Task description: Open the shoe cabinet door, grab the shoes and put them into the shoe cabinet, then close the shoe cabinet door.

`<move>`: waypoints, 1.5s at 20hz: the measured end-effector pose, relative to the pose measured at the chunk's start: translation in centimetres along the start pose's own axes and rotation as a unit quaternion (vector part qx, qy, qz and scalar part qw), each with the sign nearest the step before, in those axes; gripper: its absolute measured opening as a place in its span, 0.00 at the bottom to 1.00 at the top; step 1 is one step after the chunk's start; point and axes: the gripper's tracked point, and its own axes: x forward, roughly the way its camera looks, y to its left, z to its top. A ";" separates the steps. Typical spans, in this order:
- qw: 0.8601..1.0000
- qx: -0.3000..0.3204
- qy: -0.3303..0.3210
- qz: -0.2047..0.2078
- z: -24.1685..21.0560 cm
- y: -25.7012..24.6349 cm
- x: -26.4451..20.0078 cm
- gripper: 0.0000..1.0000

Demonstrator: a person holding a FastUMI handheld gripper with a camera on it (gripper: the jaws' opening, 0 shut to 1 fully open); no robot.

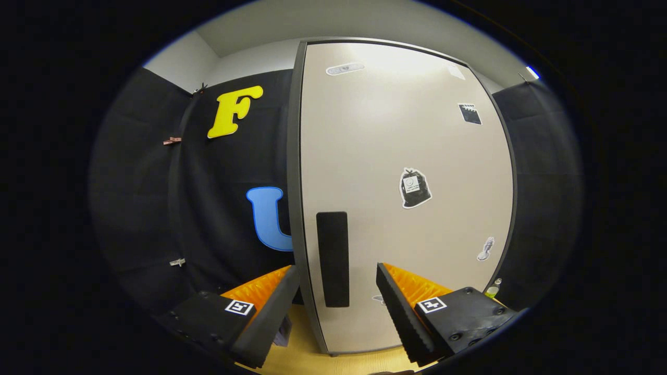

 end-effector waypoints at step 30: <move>1.000 -0.005 0.020 0.018 -1.0 -0.3 -1.3 0.32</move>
